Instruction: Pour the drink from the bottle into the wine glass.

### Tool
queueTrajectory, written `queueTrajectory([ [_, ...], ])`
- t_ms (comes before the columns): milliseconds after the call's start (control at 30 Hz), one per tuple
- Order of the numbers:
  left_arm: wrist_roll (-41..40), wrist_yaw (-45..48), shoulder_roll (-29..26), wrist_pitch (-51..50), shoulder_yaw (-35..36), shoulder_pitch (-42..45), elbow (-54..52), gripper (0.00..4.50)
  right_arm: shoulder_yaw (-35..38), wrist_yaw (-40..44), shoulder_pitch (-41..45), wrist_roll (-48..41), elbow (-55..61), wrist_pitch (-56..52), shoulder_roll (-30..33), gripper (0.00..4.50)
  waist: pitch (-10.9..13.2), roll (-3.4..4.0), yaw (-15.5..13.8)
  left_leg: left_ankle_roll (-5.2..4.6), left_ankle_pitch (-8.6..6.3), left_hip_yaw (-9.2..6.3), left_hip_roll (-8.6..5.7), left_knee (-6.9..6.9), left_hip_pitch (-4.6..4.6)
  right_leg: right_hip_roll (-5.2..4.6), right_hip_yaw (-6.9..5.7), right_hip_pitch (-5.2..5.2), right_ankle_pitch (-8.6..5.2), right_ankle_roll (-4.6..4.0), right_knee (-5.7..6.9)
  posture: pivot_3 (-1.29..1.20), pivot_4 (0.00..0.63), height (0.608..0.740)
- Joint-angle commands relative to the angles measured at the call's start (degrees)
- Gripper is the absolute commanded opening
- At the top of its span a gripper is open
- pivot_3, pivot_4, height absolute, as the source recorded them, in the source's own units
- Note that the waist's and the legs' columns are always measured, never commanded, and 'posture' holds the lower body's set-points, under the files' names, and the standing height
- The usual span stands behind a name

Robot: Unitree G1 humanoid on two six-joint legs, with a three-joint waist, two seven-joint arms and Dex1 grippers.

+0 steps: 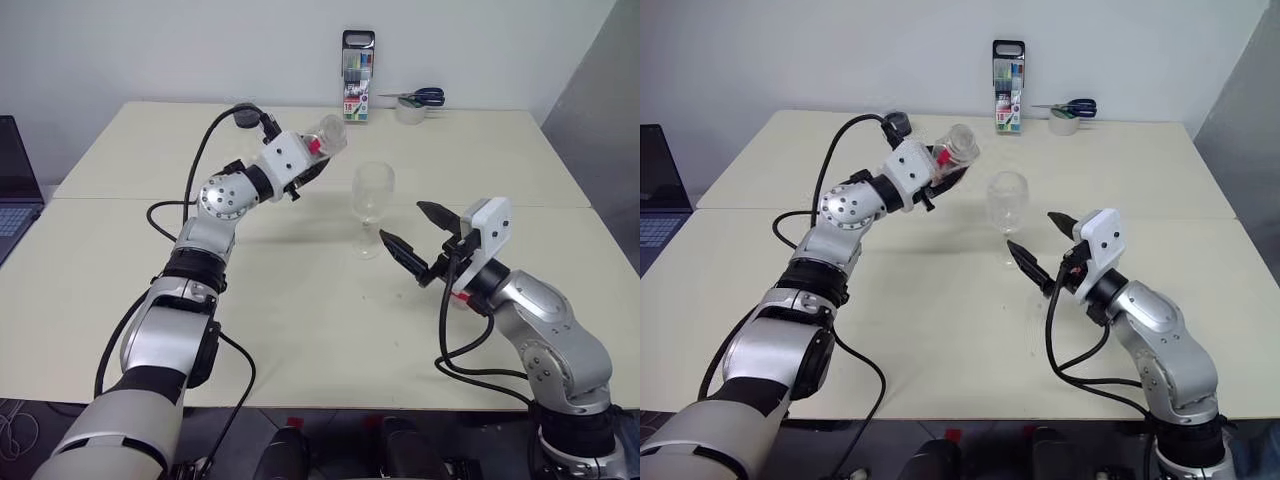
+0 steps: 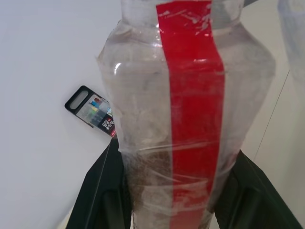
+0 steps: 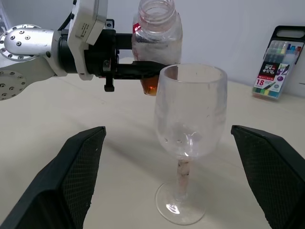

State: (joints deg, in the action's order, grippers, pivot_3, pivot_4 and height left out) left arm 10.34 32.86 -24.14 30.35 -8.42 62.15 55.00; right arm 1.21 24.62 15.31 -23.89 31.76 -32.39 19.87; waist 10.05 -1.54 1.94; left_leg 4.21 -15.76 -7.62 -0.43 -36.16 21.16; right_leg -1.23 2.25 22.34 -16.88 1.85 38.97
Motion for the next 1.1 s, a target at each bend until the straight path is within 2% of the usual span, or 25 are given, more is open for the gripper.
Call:
queueTrajectory([
  [33, 2.90, -3.26, -1.11, 5.12, -0.85, 4.72, 1.20, 1.71, 1.14, -1.22, 0.71, 0.67, 0.71, 2.21, -0.18, 4.50, 0.01, -0.01, -0.04, 0.00, 0.00, 0.00, 0.00, 0.00, 0.01, 0.00, 0.00, 0.00, 0.00, 0.00, 0.00, 0.00, 0.150, 0.740],
  [633, 17.49, -18.40, -2.50, 15.21, -8.48, 13.01, 10.58, 1.71, -0.99, -3.13, 2.64, 3.13, -1.60, 4.82, -2.12, 4.50, 0.03, -0.01, 0.04, 0.00, 0.00, 0.02, -0.02, 0.00, 0.05, -0.01, 0.01, 0.04, 0.00, 0.00, 0.01, 0.00, 0.150, 0.740],
  [1100, 26.59, -28.30, -4.75, 18.28, -14.38, 17.11, 11.90, 1.71, -1.19, -2.53, 1.98, 3.94, -2.50, 6.07, -1.77, 4.50, 0.03, 0.00, 0.00, 0.00, 0.00, 0.02, -0.03, -0.01, 0.07, -0.01, 0.00, 0.06, 0.00, 0.01, 0.02, 0.00, 0.150, 0.740],
])
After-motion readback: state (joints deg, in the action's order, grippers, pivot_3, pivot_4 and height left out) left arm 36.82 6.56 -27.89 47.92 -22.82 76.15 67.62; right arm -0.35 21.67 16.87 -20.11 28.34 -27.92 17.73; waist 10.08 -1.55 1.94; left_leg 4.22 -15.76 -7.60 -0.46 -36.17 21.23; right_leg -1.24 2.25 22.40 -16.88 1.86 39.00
